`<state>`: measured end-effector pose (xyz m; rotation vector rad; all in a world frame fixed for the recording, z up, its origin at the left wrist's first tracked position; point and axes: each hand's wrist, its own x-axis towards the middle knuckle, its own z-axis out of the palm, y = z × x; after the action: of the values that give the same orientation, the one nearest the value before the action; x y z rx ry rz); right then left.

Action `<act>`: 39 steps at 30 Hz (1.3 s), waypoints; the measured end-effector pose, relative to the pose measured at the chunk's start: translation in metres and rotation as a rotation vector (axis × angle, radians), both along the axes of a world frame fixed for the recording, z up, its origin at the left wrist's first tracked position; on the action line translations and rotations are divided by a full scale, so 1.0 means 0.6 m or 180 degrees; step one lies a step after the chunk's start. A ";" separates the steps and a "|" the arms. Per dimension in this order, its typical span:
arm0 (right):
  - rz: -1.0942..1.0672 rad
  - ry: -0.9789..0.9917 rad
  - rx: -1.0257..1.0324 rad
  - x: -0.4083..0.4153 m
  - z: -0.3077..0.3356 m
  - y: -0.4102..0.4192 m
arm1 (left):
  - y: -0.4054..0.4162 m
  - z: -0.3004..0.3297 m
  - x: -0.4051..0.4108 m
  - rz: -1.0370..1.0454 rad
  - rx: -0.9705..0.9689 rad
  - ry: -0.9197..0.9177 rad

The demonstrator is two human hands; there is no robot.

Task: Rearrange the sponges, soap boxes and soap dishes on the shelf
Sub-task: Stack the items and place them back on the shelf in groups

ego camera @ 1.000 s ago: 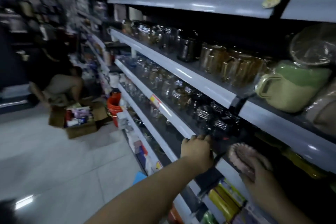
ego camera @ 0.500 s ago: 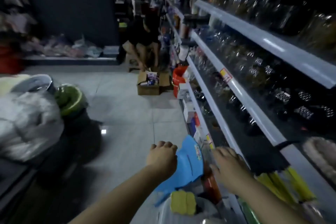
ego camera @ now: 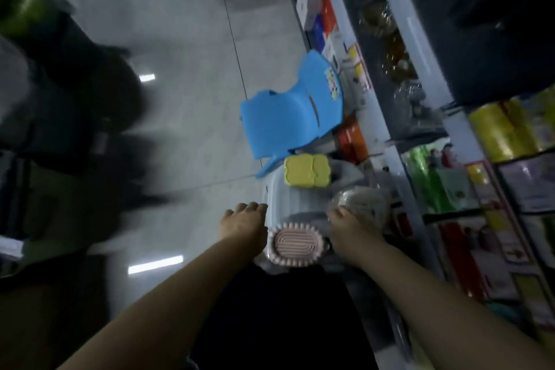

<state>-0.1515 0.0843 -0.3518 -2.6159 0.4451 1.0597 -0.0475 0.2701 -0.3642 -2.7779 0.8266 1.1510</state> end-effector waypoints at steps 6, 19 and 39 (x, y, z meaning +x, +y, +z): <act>-0.0413 0.0350 0.0046 -0.035 -0.126 0.029 | 0.012 -0.128 -0.052 -0.0148 0.0488 0.0495; -0.1588 -0.0195 0.0620 -0.065 -0.163 0.047 | -0.002 -0.138 -0.062 0.0375 0.0244 0.0290; -0.2970 -0.3736 0.0010 -0.013 0.438 -0.245 | -0.427 0.461 0.191 -0.1239 -0.2768 0.0124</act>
<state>-0.1594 -0.0629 -0.0889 -2.0625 1.0945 -0.7136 0.0671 0.0137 -0.0876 -2.9040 2.1871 0.9087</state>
